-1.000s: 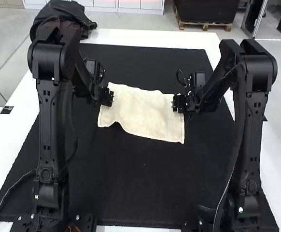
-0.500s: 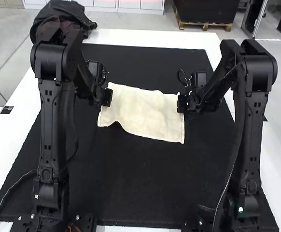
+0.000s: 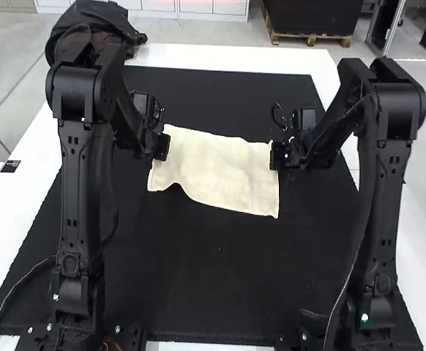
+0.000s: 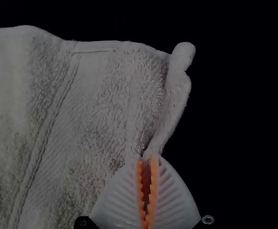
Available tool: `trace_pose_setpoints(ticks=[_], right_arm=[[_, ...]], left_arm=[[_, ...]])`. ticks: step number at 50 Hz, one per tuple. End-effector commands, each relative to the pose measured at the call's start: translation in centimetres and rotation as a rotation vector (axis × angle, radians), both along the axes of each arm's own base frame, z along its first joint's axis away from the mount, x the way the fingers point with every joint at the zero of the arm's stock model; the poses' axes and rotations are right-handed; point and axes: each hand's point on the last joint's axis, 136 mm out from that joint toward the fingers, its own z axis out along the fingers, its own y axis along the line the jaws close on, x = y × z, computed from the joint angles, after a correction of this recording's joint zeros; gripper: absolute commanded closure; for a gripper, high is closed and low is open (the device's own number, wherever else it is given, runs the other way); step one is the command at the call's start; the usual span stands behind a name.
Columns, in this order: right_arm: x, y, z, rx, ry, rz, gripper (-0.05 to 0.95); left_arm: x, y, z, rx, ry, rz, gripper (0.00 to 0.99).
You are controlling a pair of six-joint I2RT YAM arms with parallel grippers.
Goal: Fold the towel.
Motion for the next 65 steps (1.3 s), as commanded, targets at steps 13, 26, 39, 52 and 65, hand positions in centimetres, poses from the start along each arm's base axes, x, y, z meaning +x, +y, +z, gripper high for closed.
trace_pose_setpoints(ticks=[13,26,39,52,65], right_arm=[[0.1,-1.2,4.4,0.052,-0.076,-0.006,0.92],[-0.9,-1.1,5.4,0.074,-0.083,0.015,0.92],[-1.7,-0.6,7.2,0.095,-0.101,0.041,0.92],[-2.8,-0.4,7.9,0.111,-0.094,0.054,0.92],[-3.8,-0.3,8.6,0.128,-0.095,0.061,0.92]], left_arm=[[-0.1,1.4,3.9,0.007,-0.059,0.032,0.969],[-1.2,1.2,4.5,-0.009,-0.054,0.039,0.969],[-2.8,1.2,4.5,-0.016,-0.041,0.041,0.969],[-4.2,1.2,5.0,-0.024,-0.044,0.036,0.969],[-5.1,1.1,6.5,-0.033,-0.12,0.032,0.969]])
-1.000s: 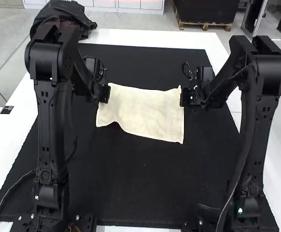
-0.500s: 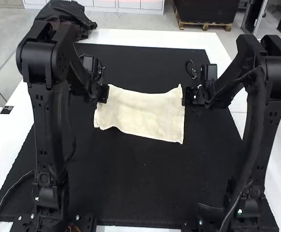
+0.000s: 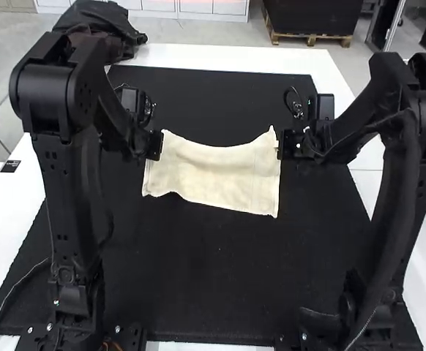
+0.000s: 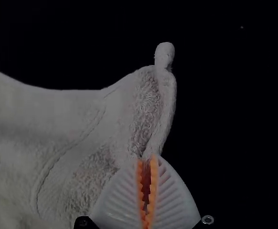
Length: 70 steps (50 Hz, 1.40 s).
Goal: Fold the towel.
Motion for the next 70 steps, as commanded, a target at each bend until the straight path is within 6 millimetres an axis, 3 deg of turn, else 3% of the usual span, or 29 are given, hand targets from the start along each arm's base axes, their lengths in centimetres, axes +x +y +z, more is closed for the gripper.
trace_pose_setpoints(ticks=[1,14,24,37,60,70], right_arm=[[0.0,-0.2,2.0,0.031,-0.038,-0.002,0.92],[-0.9,-0.1,3.2,0.055,-0.048,-0.003,0.92],[-1.6,0.0,4.4,0.074,-0.061,0.003,0.92],[-2.1,-1.4,5.6,0.091,-0.074,-0.028,0.92],[-4.7,-1.6,4.7,0.114,-0.004,-0.006,0.92],[-5.9,-1.4,3.9,0.121,0.027,0.007,0.92]], left_arm=[[-0.1,0.4,2.1,-0.014,-0.073,0.012,0.969],[-0.5,0.3,4.9,-0.041,-0.178,0.021,0.969],[-1.4,0.5,4.5,-0.04,-0.164,0.026,0.969],[-2.7,1.3,4.3,-0.046,-0.161,0.035,0.969],[-4.8,2.3,5.5,-0.045,-0.226,0.059,0.969],[-6.2,2.3,4.8,-0.043,-0.237,0.059,0.969]])
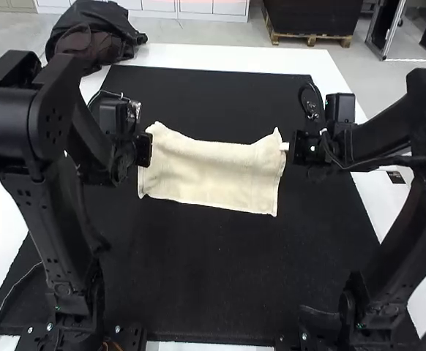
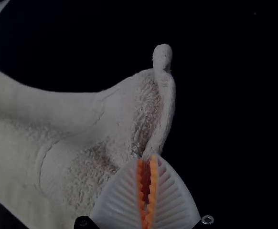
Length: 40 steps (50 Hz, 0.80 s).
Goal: Fold the towel.
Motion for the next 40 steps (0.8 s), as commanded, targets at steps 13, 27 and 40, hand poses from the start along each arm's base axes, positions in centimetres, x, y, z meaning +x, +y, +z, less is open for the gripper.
trace_pose_setpoints(ticks=[13,27,40], right_arm=[[-1.6,-0.6,-0.9,0.009,0.037,0.0,0.92],[-2.9,-0.4,-2.1,0.0,0.091,0.031,0.92],[-4.2,-0.7,-3.6,-0.014,0.131,0.036,0.92]], left_arm=[[-1.7,1.0,-1.4,0.01,0.02,0.027,0.969],[-2.3,2.7,-2.7,0.017,0.079,0.067,0.97],[-3.1,4.7,-3.8,0.018,0.125,0.084,0.969]])
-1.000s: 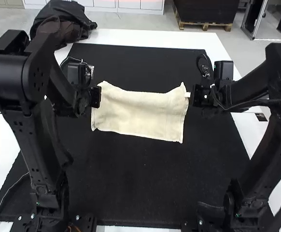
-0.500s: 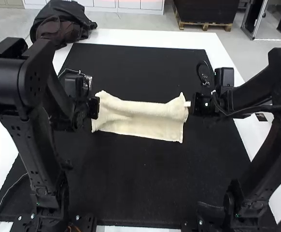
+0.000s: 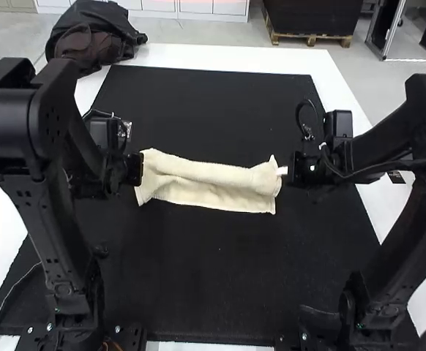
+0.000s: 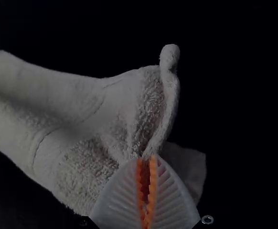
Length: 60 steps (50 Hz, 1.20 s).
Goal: Fold the towel.
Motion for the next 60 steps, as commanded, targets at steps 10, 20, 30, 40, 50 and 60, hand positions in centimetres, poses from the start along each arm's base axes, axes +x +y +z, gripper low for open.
trace_pose_setpoints(ticks=[10,20,30,40,50,60], right_arm=[[-0.8,-1.6,-0.5,-0.029,-0.002,-0.024,0.92],[-1.6,-1.6,-0.8,-0.043,0.012,-0.009,0.92],[-2.3,-1.7,-1.7,-0.054,0.027,-0.001,0.92],[-3.1,-1.9,-2.7,-0.069,0.037,0.003,0.92],[-2.9,-2.7,-3.2,-0.121,0.01,-0.025,0.47],[-2.9,-2.9,-3.4,-0.13,0.004,-0.034,0.1]], left_arm=[[-0.8,1.8,-0.7,0.026,0.035,0.021,0.97],[-1.5,1.6,-1.6,0.023,0.068,0.013,0.969],[-2.6,1.3,-2.6,0.035,0.099,-0.012,0.969],[-3.4,1.2,-3.4,0.048,0.122,-0.022,0.969],[-3.4,1.3,-3.4,0.051,0.121,-0.017,0.674],[-3.7,1.3,-3.8,0.05,0.143,-0.014,0.039]])
